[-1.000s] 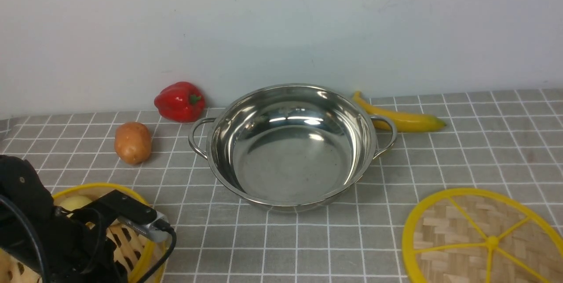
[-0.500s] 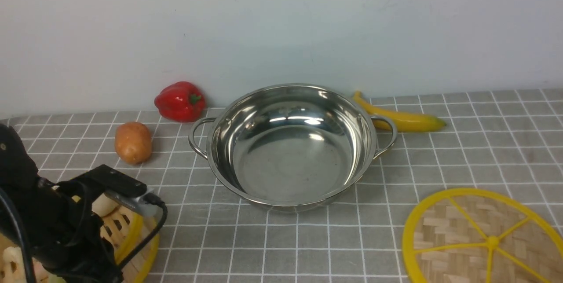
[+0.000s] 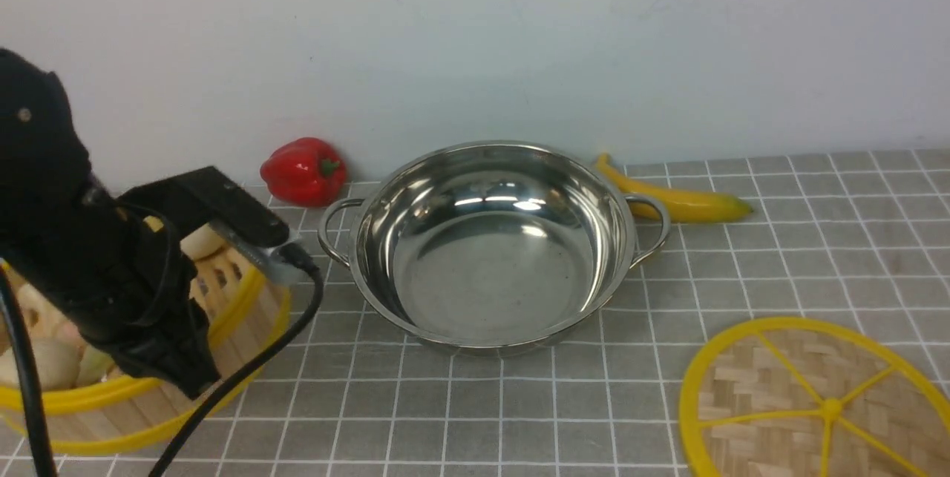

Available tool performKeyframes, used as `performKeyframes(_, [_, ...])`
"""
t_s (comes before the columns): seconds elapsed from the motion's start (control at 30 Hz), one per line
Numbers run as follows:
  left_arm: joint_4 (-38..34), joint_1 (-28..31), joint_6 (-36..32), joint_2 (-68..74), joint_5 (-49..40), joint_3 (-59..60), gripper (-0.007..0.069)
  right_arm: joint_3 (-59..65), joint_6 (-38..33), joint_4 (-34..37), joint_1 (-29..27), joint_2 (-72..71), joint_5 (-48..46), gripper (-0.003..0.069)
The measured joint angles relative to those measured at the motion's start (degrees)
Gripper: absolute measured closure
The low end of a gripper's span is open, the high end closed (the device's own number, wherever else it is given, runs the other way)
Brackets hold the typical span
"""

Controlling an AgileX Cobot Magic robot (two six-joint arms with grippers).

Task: Place the steamer in the pot on the grey tablecloth, and put the lid on the steamer.
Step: 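Place the bamboo steamer basket with dumplings into the steel pot with the left gripper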

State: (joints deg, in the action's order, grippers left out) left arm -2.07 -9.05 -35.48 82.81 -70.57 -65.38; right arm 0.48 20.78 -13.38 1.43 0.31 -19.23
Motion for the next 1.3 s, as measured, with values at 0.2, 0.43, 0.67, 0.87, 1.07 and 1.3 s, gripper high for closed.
performKeyframes(0.2, [-0.28, -7.25, 0.2, 1.12, -1.28, -9.88, 0.0581, 0.0, 0.0, 0.0, 0.0, 0.0, 0.0, 0.0417])
performKeyframes(0.43, [0.08, -12.03, -1.26, 8.44, -1.33, -21.88, 0.0581, 0.0, 0.0, 0.0, 0.0, 0.0, 0.0, 0.0417])
performKeyframes(0.67, [0.42, -15.93, -5.65, 17.85, -1.33, -28.62, 0.0581, 0.0, 0.0, 0.0, 0.0, 0.0, 0.0, 0.0417])
performKeyframes(0.87, [1.37, -17.68, -8.87, 26.14, -1.28, -33.05, 0.0581, 0.0, 0.0, 0.0, 0.0, 0.0, 0.0, 0.0417])
performKeyframes(1.07, [1.43, -18.46, -12.16, 30.87, -0.37, -33.82, 0.0581, 0.0, 0.0, 0.0, 0.0, 0.0, 0.0, 0.0417])
performKeyframes(1.3, [1.61, -20.95, -14.59, 33.22, 2.42, -34.02, 0.0581, 0.0, 0.0, 0.0, 0.0, 0.0, 0.0, 0.0417])
